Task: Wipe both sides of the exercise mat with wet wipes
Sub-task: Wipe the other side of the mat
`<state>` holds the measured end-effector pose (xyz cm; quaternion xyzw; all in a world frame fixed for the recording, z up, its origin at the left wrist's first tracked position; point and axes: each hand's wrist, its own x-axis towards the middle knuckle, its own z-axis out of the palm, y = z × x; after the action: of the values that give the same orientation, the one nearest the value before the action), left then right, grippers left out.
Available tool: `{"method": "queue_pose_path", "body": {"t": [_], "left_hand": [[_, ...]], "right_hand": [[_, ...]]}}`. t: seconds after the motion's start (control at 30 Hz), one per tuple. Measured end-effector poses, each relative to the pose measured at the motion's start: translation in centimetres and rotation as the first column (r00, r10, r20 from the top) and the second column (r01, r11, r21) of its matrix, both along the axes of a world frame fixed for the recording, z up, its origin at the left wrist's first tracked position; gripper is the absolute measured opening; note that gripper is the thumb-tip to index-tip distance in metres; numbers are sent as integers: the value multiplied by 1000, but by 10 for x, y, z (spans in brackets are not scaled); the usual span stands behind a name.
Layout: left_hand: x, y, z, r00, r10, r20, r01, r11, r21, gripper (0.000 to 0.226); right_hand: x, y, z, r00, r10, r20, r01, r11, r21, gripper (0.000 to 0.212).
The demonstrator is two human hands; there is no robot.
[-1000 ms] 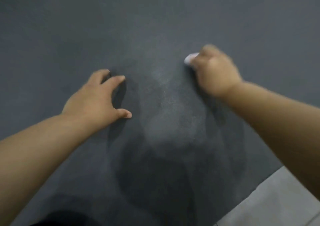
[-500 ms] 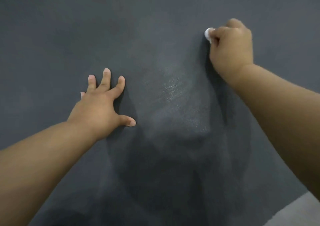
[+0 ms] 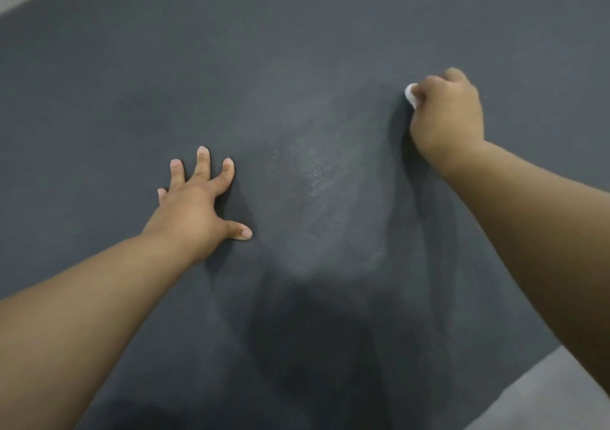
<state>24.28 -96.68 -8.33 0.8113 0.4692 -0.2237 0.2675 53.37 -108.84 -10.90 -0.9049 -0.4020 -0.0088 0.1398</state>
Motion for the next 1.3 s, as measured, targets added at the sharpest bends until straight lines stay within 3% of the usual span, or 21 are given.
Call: {"method": "queue_pose_path", "body": {"t": [0.07,0.2,0.3,0.37,0.43,0.5,0.53,0.6,0.67,0.73,0.8,0.87,0.93,1.03,1.1,1.13,1.2,1.27,1.3], "left_hand": [[2,-2,1,1000,4,-14,-3,1000,15,104],[9,-11,7,999,43,-32,-41,998,45,101],[16,-30,11,1000,5,12,-6,993,115,89],[22,-54,12,988,-131,79,119,983,143,80],[31,-88,12,959,-237,156,223,969,104,73],[43,-125,11,927,-291,237,281,957,78,63],[50,-142,11,913,-306,271,299,952,67,62],[64,-172,8,891,-331,310,338,941,31,64],[75,-192,1,879,-389,277,398,917,23,67],[80,-203,-5,864,-473,172,466,881,83,68],[81,-207,-6,861,-494,119,479,867,139,68],[82,-208,-4,862,-493,118,474,866,158,68],[84,-207,-1,864,-490,116,470,867,168,65],[87,-206,3,868,-473,152,437,872,219,57],[92,-202,5,861,-467,199,406,869,282,50],[94,-199,6,864,-458,208,391,872,295,48],[101,-192,7,880,-425,212,356,886,296,48],[107,-182,6,892,-394,222,319,896,308,52],[112,-175,5,897,-380,225,300,898,321,55]], "right_hand": [[-11,-32,-5,1000,8,4,-8,1000,30,15],[-90,-106,-6,944,320,-81,-304,938,164,22],[-104,-163,-2,845,524,-105,-519,852,67,25],[-69,-194,2,934,354,-55,-352,935,43,20],[-21,-226,10,998,-65,1,65,998,14,16],[12,-257,12,928,-372,-31,370,927,-68,25],[15,-265,10,915,-402,-41,398,914,-81,26],[-5,-271,5,961,-272,-47,272,962,7,19],[-51,-273,-2,994,-24,-103,35,993,115,17],[-93,-278,-5,942,278,-189,-249,954,164,21],[-94,-284,-5,880,432,-196,-416,902,120,23],[-57,-287,-6,936,335,-104,-330,942,62,23],[-6,-287,-5,1000,26,6,-26,995,99,19],[56,-289,0,905,-424,-34,424,905,16,21],[61,-283,1,879,-472,-74,471,882,-22,21],[51,-278,0,913,-401,-71,403,915,11,20],[5,-271,-3,990,-91,-111,104,989,109,17],[-47,-273,0,948,280,-152,-256,953,160,23],[-56,-274,3,910,379,-169,-361,924,128,27]]}}
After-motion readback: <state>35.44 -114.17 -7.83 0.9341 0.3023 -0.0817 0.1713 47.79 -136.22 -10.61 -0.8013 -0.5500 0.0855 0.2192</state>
